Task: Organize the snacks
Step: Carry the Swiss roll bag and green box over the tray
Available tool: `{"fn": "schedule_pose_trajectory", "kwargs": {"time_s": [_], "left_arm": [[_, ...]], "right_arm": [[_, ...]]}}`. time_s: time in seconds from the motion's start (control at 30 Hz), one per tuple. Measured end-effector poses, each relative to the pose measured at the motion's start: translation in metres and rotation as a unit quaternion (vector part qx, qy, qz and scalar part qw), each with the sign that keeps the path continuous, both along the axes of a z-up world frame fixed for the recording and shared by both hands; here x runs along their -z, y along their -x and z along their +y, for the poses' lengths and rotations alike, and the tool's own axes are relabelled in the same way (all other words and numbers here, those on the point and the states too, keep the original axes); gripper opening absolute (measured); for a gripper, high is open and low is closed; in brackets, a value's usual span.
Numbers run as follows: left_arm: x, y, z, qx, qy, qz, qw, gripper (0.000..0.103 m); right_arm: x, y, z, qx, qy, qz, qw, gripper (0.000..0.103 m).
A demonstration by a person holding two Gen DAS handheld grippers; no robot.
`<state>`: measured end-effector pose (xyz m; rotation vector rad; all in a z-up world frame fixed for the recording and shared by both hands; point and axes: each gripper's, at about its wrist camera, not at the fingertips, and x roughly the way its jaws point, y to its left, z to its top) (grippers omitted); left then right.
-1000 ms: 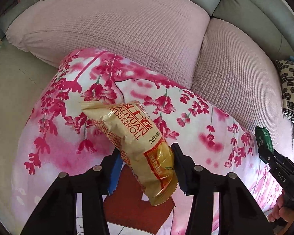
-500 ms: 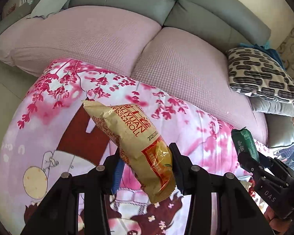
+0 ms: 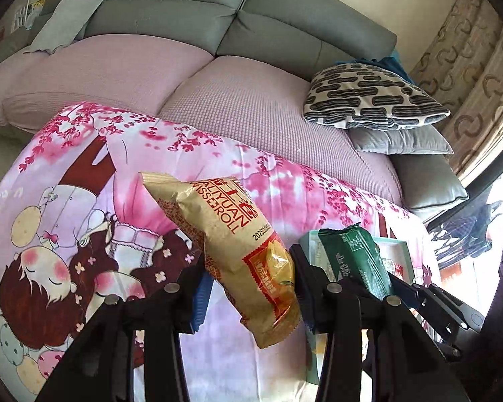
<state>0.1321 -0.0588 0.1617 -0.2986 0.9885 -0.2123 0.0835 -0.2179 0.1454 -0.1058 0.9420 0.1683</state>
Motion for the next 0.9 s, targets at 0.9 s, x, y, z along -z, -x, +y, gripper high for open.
{"fn": "schedule_pose_trajectory", "kwargs": {"time_s": [0.9], "left_arm": [[0.042, -0.005, -0.189, 0.176, -0.010, 0.041, 0.9834, 0.046]], "right_arm": [[0.039, 0.031, -0.171, 0.194, -0.013, 0.002, 0.981, 0.042]]}}
